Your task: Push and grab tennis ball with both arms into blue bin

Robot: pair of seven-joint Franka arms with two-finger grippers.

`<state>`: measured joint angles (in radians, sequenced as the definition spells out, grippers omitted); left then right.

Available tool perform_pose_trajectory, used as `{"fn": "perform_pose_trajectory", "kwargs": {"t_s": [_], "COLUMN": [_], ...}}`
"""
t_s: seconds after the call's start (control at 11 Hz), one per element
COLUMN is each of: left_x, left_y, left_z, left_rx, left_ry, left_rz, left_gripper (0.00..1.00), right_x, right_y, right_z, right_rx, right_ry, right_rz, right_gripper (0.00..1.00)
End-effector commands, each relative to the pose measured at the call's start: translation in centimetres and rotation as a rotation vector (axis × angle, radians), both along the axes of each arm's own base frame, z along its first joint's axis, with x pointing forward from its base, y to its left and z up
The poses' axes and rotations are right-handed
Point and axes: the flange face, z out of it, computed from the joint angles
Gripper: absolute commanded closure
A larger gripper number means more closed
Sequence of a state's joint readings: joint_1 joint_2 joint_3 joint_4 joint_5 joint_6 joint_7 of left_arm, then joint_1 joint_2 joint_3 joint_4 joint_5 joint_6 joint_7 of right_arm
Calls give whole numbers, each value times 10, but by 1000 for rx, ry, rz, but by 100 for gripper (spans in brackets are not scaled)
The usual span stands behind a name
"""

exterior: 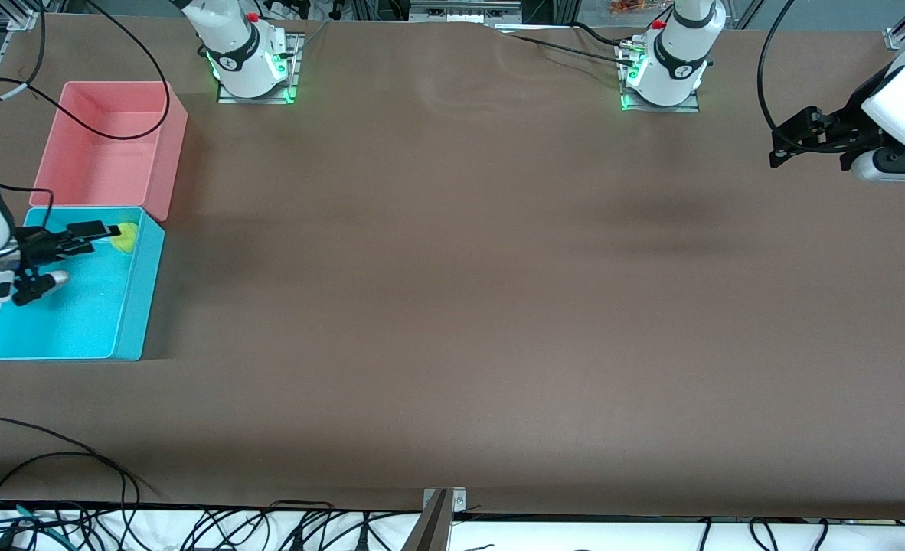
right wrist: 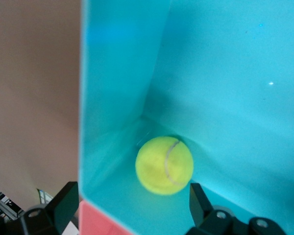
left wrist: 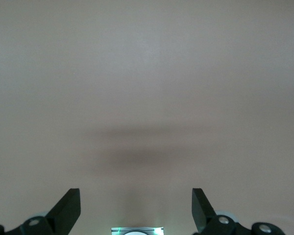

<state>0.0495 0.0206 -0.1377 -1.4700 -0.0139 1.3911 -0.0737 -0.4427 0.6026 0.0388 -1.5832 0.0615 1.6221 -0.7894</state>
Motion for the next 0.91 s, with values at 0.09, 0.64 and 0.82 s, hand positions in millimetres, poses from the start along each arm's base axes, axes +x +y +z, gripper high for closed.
{"fn": "perform_pose_trajectory", "kwargs": {"t_s": [0.09, 0.64, 0.82], "left_x": [-5, -3, -3], "left_y": [7, 3, 6], "left_z": [4, 7, 11], "left_rx": [-10, -18, -13], "left_ry": [3, -1, -9], "left_rz": [19, 14, 19], "left_gripper": [0, 0, 0], "right_x": [4, 37, 34], "right_y": [24, 77, 89], "right_z": [126, 261, 297], "right_rx": [-201, -411, -435], "right_ry": [-46, -174, -184], "right_rz": [-37, -44, -181], "right_gripper": [0, 0, 0]}}
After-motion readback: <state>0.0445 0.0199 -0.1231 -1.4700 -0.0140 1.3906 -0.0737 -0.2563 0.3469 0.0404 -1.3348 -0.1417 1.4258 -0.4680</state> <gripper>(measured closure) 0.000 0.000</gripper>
